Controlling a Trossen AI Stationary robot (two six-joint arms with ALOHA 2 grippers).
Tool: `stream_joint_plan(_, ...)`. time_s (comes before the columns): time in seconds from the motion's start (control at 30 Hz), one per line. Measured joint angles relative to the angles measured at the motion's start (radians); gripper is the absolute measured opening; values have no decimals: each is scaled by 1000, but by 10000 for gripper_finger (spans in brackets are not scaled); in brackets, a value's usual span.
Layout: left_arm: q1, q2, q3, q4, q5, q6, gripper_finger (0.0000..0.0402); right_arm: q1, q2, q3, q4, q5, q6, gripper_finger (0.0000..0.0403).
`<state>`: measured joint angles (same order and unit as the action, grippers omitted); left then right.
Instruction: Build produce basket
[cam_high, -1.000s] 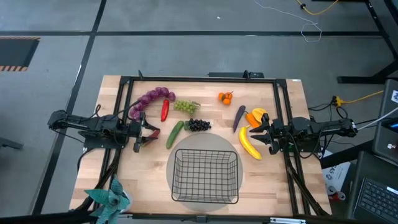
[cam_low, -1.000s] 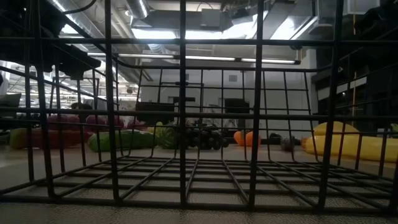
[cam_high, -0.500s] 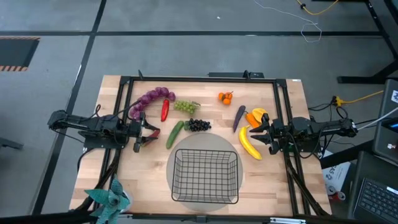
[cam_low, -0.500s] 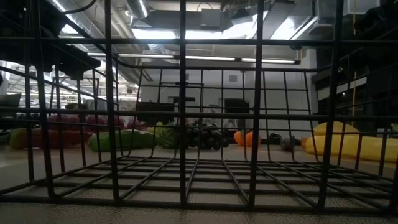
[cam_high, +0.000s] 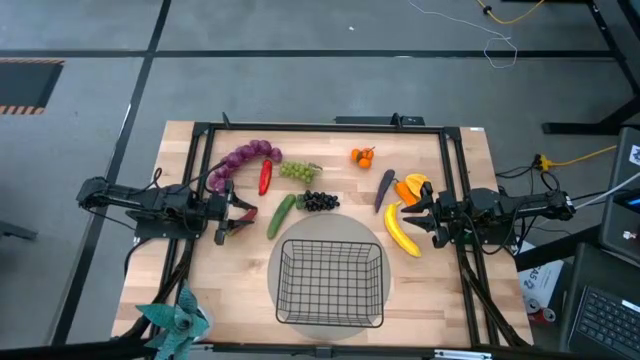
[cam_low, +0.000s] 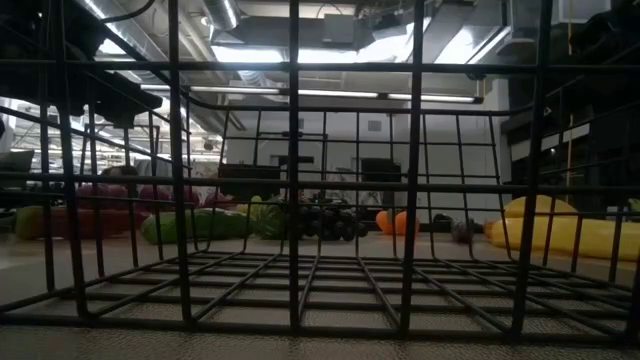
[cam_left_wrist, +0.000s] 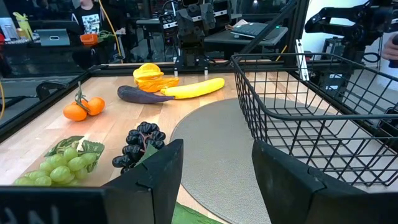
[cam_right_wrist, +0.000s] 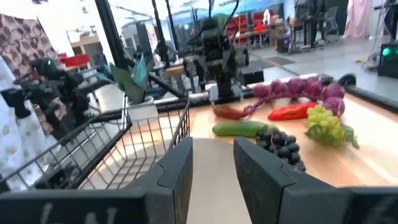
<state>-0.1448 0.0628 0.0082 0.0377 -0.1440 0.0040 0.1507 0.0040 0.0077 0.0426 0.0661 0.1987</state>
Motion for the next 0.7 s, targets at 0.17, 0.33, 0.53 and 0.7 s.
stream_joint_plan(0.17,0,0,0,0,0,0,188,0,0,0,44,19,58,120)
stream_joint_plan(0.33,0,0,0,0,0,0,188,0,1,0,42,-13,63,119)
stream_joint_plan(0.53,0,0,0,0,0,0,188,0,1,0,66,-14,165,119)
stream_joint_plan(0.7,0,0,0,0,0,0,188,0,1,0,73,-14,190,119)
